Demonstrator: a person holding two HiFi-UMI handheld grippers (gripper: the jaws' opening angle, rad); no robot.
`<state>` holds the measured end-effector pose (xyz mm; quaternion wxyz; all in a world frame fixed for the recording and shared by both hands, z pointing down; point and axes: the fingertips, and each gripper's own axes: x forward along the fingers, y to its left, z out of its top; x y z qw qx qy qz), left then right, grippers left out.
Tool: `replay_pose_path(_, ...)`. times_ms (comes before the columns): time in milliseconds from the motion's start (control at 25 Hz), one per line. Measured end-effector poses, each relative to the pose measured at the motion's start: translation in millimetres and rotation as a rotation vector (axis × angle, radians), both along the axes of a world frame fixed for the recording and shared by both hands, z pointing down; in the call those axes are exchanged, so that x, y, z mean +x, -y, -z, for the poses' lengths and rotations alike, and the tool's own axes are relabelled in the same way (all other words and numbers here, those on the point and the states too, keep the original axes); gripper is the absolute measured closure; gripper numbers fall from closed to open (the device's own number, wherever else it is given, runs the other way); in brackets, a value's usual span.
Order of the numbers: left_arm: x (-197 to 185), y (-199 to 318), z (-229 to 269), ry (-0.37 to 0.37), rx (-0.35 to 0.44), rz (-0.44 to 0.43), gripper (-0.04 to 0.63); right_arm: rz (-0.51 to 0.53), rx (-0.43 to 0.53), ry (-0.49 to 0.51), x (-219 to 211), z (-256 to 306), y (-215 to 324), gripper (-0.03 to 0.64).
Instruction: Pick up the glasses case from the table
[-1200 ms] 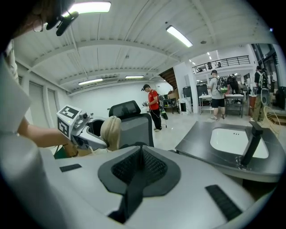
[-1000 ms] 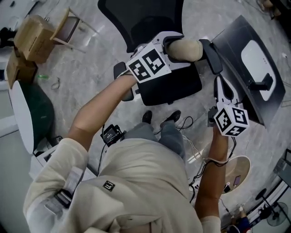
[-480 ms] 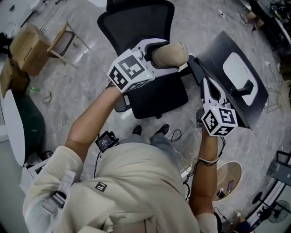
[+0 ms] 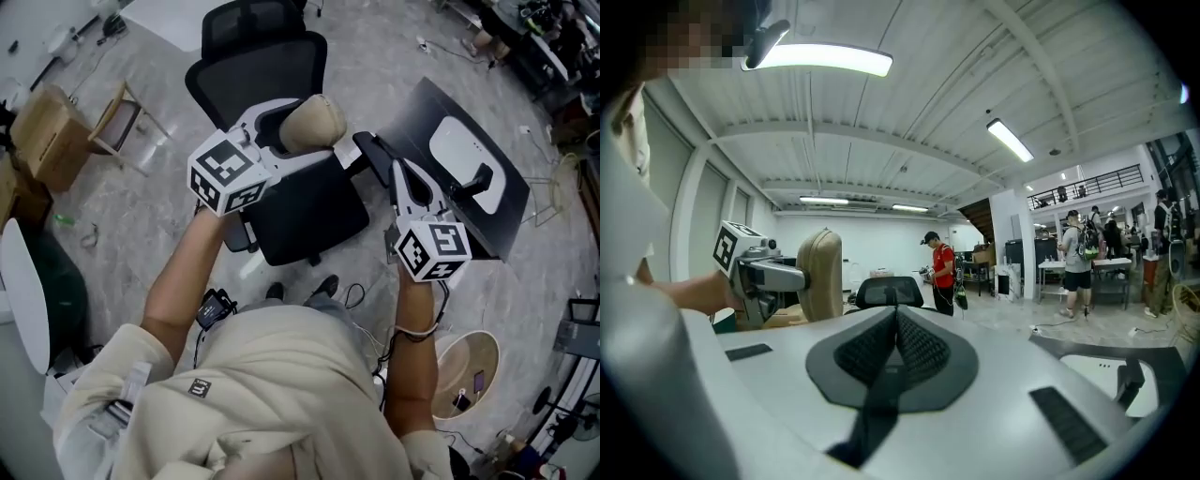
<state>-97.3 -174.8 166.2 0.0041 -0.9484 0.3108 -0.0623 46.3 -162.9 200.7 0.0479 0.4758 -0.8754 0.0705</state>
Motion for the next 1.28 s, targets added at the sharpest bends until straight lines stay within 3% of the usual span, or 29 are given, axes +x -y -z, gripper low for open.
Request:
replay_pose_path(360,-24.1,-18.9,19.0,-0.085,-0.009,0.040,0.198,0.030,0.062,-0.053,-14.5,26.8,-15.8,0.595)
replay_pose_path(1280,-37.0,-12.4,-2.5,-0.057,-0.035,0.019,0.199,0.012,0.032,-0.065,-28.9,17.3,-11.1,0.595)
